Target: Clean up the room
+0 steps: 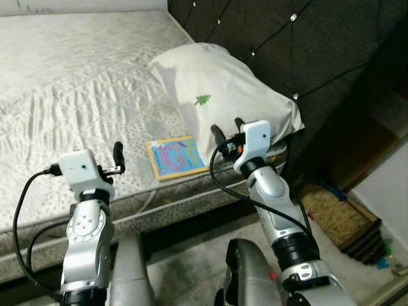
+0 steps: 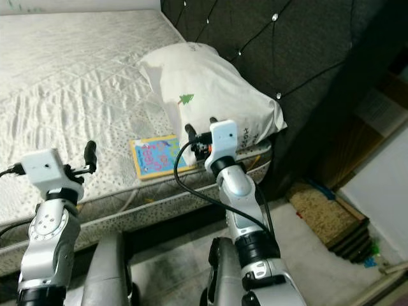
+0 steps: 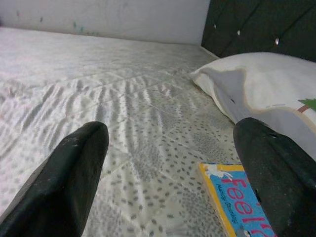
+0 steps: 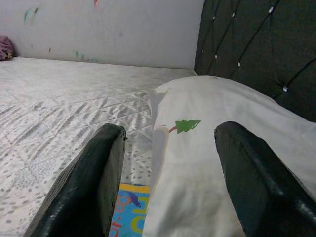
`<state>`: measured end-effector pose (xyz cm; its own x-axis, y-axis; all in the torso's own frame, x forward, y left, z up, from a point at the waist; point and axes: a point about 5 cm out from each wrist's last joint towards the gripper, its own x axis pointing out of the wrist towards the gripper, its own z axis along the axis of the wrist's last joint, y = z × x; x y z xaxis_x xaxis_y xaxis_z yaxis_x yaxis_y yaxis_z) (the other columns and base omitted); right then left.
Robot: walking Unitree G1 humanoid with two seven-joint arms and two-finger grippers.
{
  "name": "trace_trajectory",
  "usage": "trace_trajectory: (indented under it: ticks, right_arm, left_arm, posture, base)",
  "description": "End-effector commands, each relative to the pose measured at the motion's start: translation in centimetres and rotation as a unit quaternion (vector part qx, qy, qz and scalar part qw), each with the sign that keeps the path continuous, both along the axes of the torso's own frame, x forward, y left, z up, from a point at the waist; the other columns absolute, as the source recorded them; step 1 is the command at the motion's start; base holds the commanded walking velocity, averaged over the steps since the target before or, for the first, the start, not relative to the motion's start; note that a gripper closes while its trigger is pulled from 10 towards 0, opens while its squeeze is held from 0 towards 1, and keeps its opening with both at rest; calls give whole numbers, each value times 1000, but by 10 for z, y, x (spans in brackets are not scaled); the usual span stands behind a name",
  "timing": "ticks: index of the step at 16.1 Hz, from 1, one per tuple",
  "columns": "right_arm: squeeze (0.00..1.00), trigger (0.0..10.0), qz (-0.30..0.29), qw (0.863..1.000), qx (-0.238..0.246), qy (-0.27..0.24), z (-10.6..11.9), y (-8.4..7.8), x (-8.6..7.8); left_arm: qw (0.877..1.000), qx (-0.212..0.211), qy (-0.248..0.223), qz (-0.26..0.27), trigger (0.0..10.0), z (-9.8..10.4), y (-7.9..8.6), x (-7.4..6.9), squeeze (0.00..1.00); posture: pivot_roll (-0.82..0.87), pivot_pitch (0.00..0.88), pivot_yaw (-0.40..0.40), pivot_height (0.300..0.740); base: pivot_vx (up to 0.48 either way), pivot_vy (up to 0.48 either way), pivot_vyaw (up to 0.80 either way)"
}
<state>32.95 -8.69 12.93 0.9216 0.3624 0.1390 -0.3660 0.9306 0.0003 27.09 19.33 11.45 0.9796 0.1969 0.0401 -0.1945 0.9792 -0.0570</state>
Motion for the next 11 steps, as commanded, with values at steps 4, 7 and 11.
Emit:
trace_trajectory:
  ticks: [4,7,11]
  right_arm:
    - [0,10000,-17,1000,-5,-7,0,-10,3]
    - [0,10000,-27,1000,-7,-11,0,-15,4]
    - [0,10000,-20,1000,-12,-13,1,-14,5]
  left_arm:
    - [1000,16,-6,-23,10000,3,-7,7,0]
    - [999,12,-1,-32,10000,-2,-10,8,0]
    - [999,21,-5,-34,10000,1,-17,9,0]
  posture:
    - [25,0,-46,672]
    - [6,0,-46,711]
    - [14,0,-64,740]
  base:
    - [0,0,0]
    - [0,0,0]
    - [0,0,0]
